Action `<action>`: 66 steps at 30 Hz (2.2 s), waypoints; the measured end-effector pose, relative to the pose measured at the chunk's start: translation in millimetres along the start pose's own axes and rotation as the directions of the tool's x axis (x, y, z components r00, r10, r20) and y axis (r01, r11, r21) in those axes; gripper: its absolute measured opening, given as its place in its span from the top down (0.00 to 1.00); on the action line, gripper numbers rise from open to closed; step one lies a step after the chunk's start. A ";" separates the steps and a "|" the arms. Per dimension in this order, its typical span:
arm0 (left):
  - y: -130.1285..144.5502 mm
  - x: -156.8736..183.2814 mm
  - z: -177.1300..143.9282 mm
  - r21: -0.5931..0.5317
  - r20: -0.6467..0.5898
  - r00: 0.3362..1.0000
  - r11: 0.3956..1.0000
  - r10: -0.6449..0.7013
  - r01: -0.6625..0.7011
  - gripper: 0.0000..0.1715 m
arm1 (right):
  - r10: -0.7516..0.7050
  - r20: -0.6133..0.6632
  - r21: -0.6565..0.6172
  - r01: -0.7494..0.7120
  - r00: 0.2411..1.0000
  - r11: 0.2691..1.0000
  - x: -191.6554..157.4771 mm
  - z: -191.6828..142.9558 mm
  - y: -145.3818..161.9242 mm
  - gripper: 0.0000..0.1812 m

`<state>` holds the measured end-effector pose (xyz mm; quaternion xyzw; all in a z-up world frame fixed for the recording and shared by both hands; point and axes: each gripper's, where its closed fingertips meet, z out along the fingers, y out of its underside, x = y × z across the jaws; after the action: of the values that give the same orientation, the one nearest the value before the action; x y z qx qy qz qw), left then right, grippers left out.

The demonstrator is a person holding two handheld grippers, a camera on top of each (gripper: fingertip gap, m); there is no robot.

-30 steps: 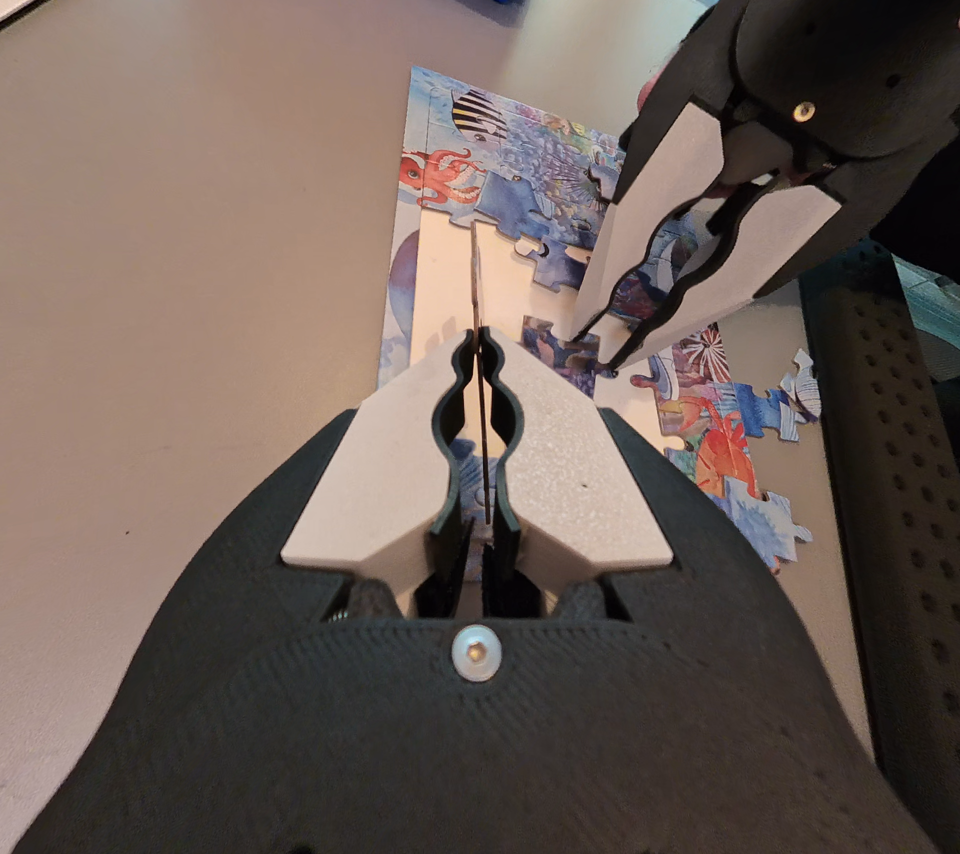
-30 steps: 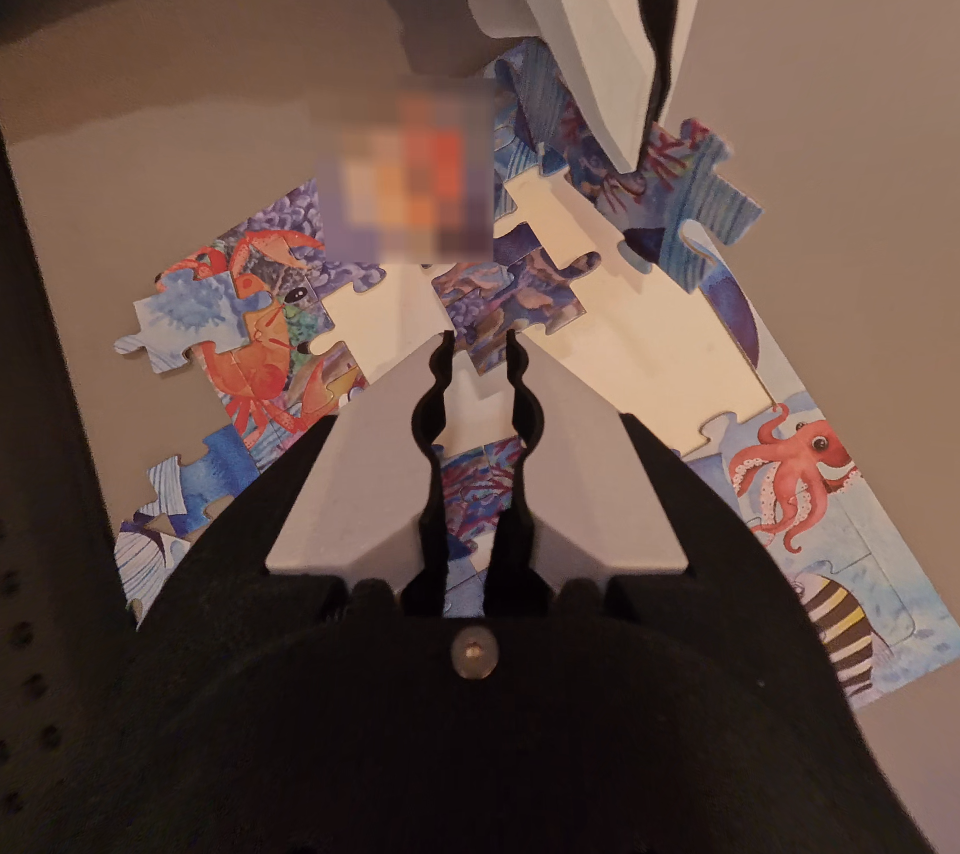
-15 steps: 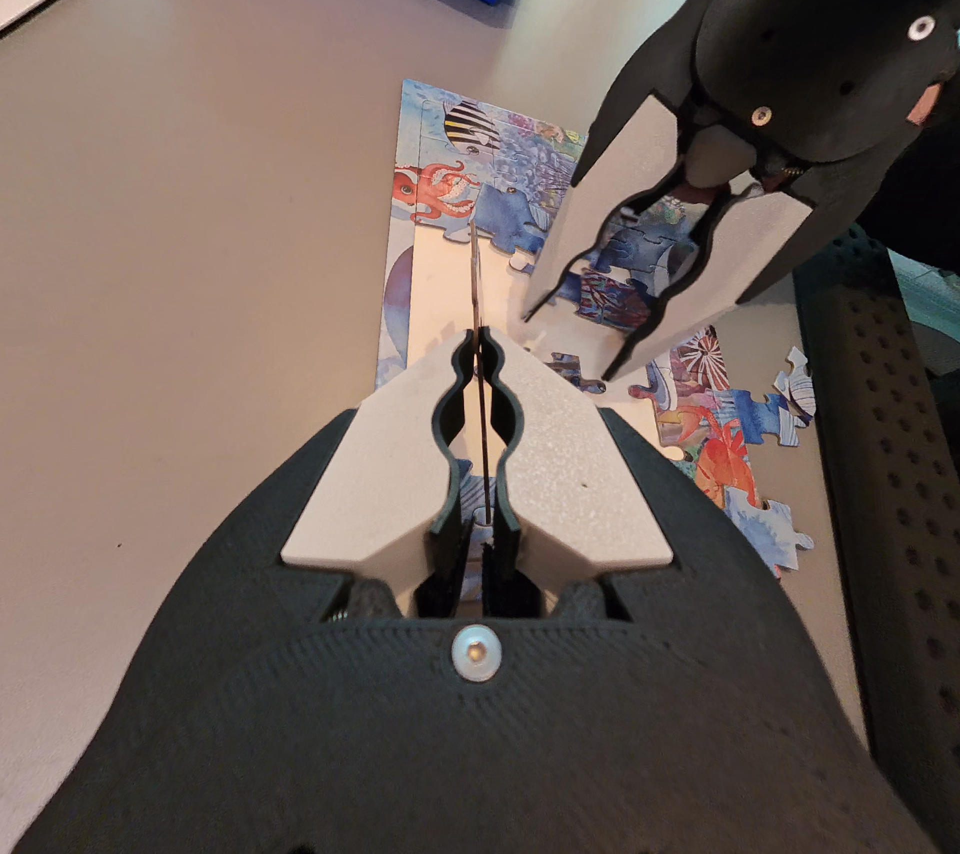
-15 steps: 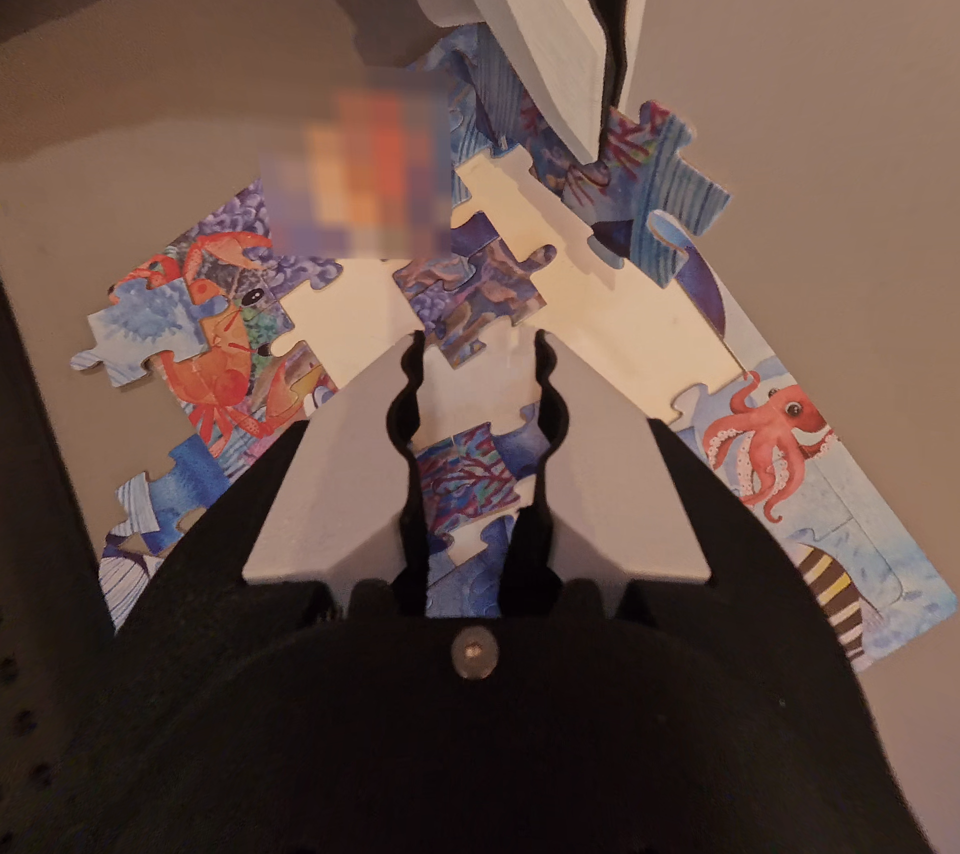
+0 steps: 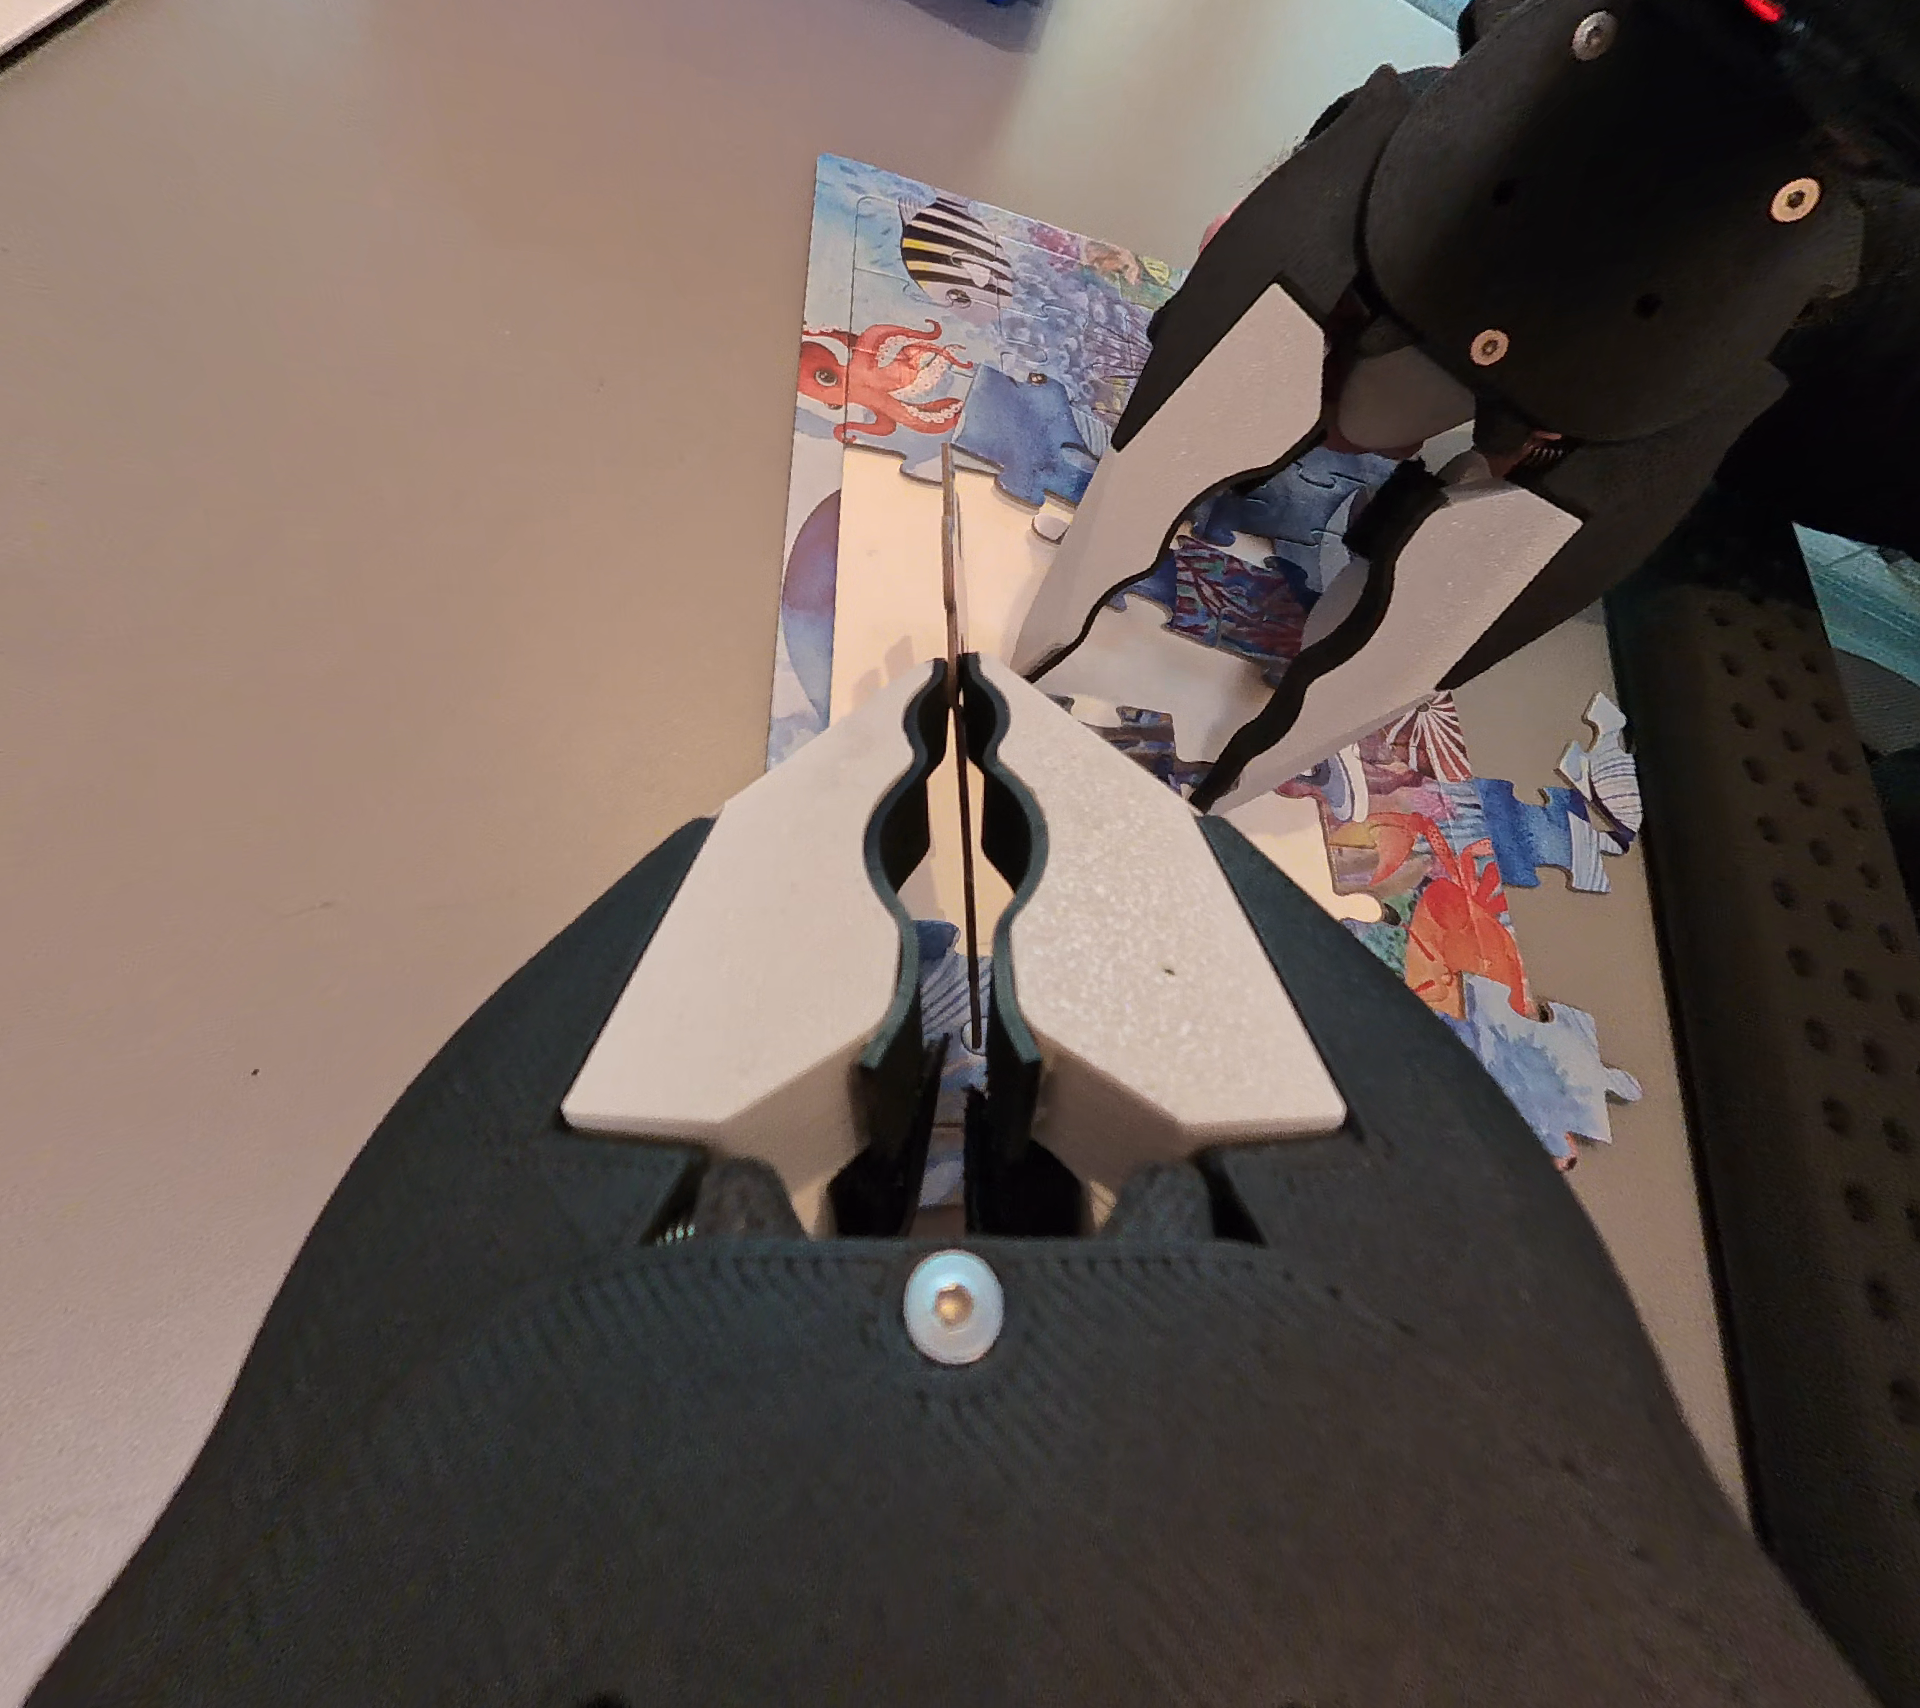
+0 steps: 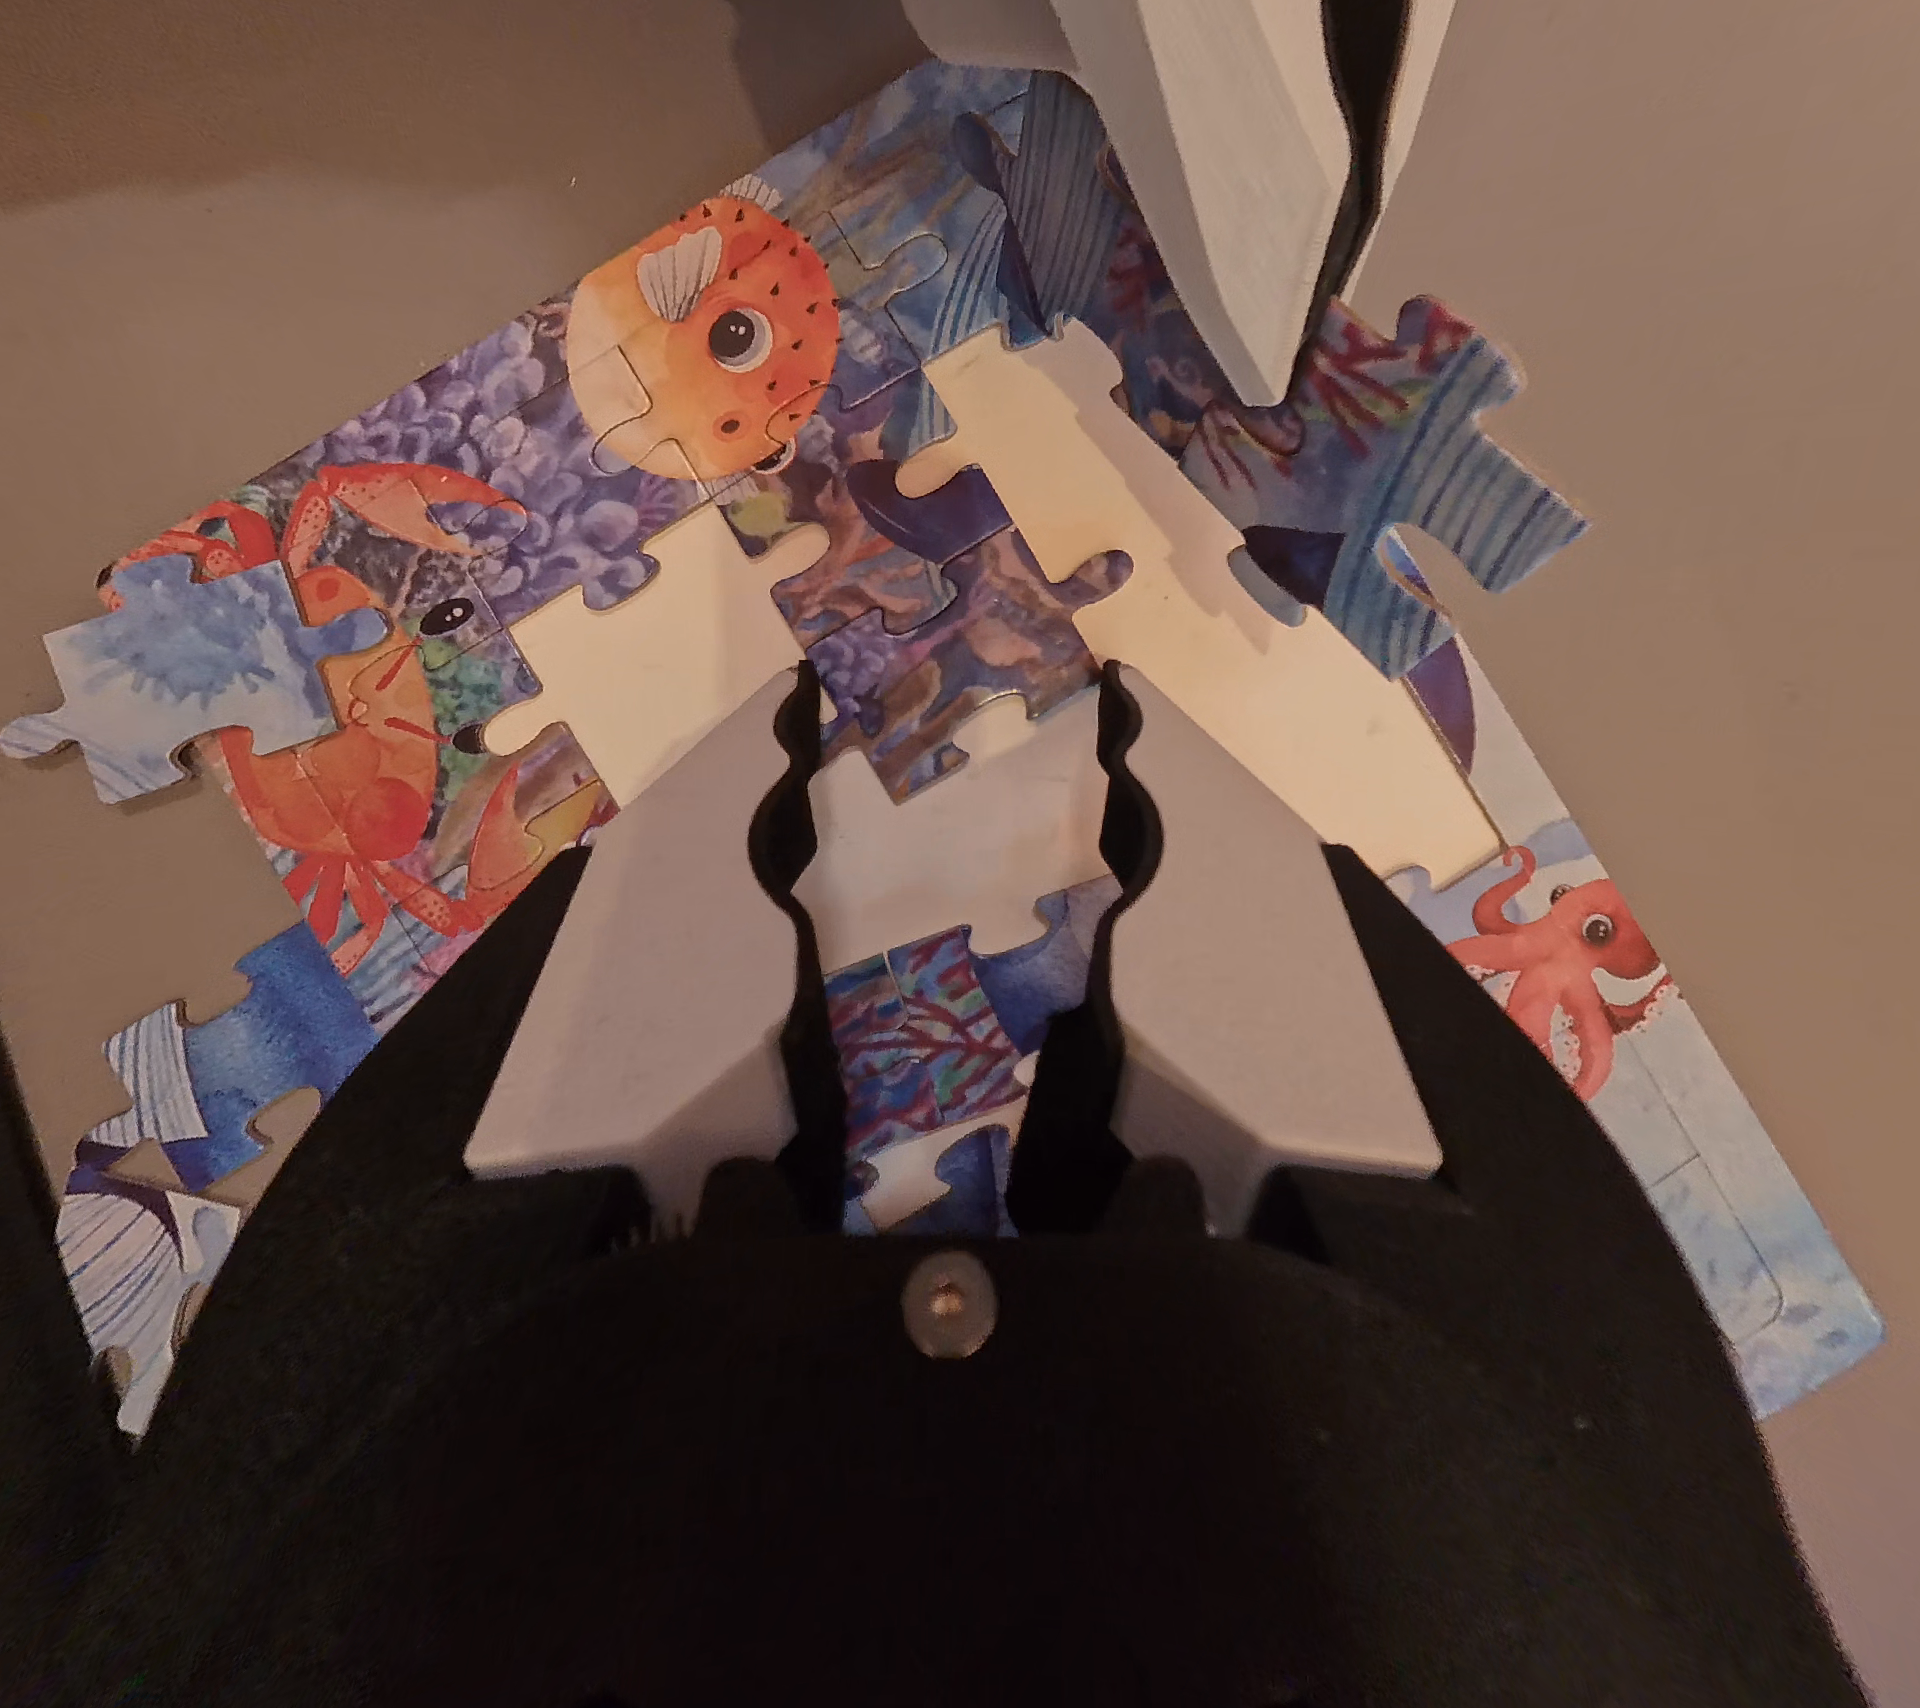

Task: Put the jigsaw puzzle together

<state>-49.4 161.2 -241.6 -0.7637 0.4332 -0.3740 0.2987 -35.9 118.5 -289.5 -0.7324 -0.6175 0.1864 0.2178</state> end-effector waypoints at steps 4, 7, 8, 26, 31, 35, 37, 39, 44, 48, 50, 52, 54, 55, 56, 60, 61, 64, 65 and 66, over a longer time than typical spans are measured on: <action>-0.2 0.1 -0.5 0.000 0.001 1.000 1.000 0.002 -0.002 1.00 | -0.013 -0.015 -0.003 0.013 1.000 1.000 0.6 -0.2 -0.8 0.71; -0.4 -0.8 -2.0 0.003 0.002 1.000 1.000 0.000 0.000 1.00 | -0.036 -0.043 -0.018 0.036 0.998 0.999 1.0 -1.2 -1.9 0.71; -0.5 -1.5 -2.7 0.005 0.004 1.000 1.000 -0.001 0.001 1.00 | -0.048 -0.056 -0.024 0.047 0.997 0.999 1.3 -2.0 -2.8 0.71; 13.4 3.0 -24.4 -0.029 -0.052 0.999 0.999 -0.016 0.015 1.00 | -0.258 -0.279 -0.104 0.238 0.925 0.966 8.2 -24.1 -23.1 0.72; 25.8 35.2 -42.3 -0.054 -0.203 0.979 0.998 0.030 -0.042 1.00 | -0.232 -0.266 -0.092 0.215 0.936 0.972 8.8 -21.5 -20.5 0.72; 32.6 43.1 -26.0 -0.113 -0.229 0.972 0.991 0.046 -0.073 1.00 | -0.220 -0.261 -0.076 0.207 0.940 0.975 7.9 -24.0 -23.1 0.72; 45.8 41.3 -15.1 -0.185 -0.222 0.974 0.980 0.036 -0.078 1.00 | -0.211 -0.260 -0.067 0.200 0.942 0.977 7.5 -27.0 -24.6 0.72; 53.9 36.0 -7.7 -0.227 -0.200 0.979 0.971 0.027 -0.073 1.00 | -0.234 -0.263 -0.078 0.221 0.936 0.972 7.8 -30.4 -22.6 1.00; 52.8 30.0 -13.2 -0.220 -0.170 0.985 0.974 0.024 -0.062 1.00 | -0.187 -0.233 -0.059 0.179 0.954 0.982 9.1 -33.6 -19.2 1.00; 51.6 16.9 -20.8 -0.212 -0.108 0.994 0.976 0.019 -0.042 1.00 | -0.136 -0.210 -0.043 0.130 0.968 0.991 11.0 -33.3 -15.7 0.83; 51.6 12.2 -23.1 -0.207 -0.088 0.996 0.978 0.013 -0.031 1.00 | -0.119 -0.175 -0.064 0.109 0.977 0.992 8.0 -29.7 -10.1 0.73; 50.8 8.8 -24.2 -0.203 -0.071 0.997 0.979 0.010 -0.025 1.00 | -0.111 -0.145 -0.082 0.100 0.983 0.992 5.2 -24.4 -4.3 0.71; 50.6 8.4 -24.2 -0.203 -0.068 0.998 0.979 0.014 -0.028 1.00 | -0.072 -0.123 -0.100 0.060 0.990 0.993 4.2 -18.6 2.2 0.69; 50.5 8.3 -23.9 -0.203 -0.068 0.998 0.979 0.015 -0.028 1.00 | -0.049 -0.119 -0.107 0.036 0.992 0.994 4.8 -15.2 5.5 0.69; 50.3 8.3 -23.7 -0.203 -0.067 0.998 0.979 0.016 -0.029 1.00 | -0.020 -0.114 -0.118 0.007 0.993 0.993 5.4 -11.8 9.3 0.70; 50.1 7.9 -23.4 -0.202 -0.065 0.998 0.979 0.018 -0.031 1.00 | 0.029 -0.083 -0.088 -0.037 0.996 0.995 3.1 -9.8 10.2 0.83; 49.9 7.9 -23.2 -0.201 -0.065 0.998 0.979 0.018 -0.030 1.00 | 0.023 -0.078 -0.076 -0.029 0.997 0.997 1.1 -9.5 8.6 0.87; 49.4 8.7 -22.3 -0.202 -0.066 0.998 0.979 0.021 -0.034 1.00 | 0.034 -0.076 -0.069 -0.039 0.996 0.997 1.3 -8.7 8.2 0.87; 49.4 8.8 -22.3 -0.202 -0.066 0.998 0.979 0.022 -0.035 1.00 | 0.045 -0.074 -0.066 -0.050 0.996 0.997 2.3 -8.8 7.9 0.86; 49.5 8.9 -22.4 -0.203 -0.065 0.998 0.979 0.023 -0.036 1.00 | 0.053 -0.072 -0.064 -0.058 0.996 0.996 3.0 -9.0 8.1 0.85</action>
<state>-86.6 128.3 -265.3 -0.7716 0.4898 -0.3469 0.2107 -23.9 119.5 -286.5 -0.7621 -0.5949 0.1461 0.2096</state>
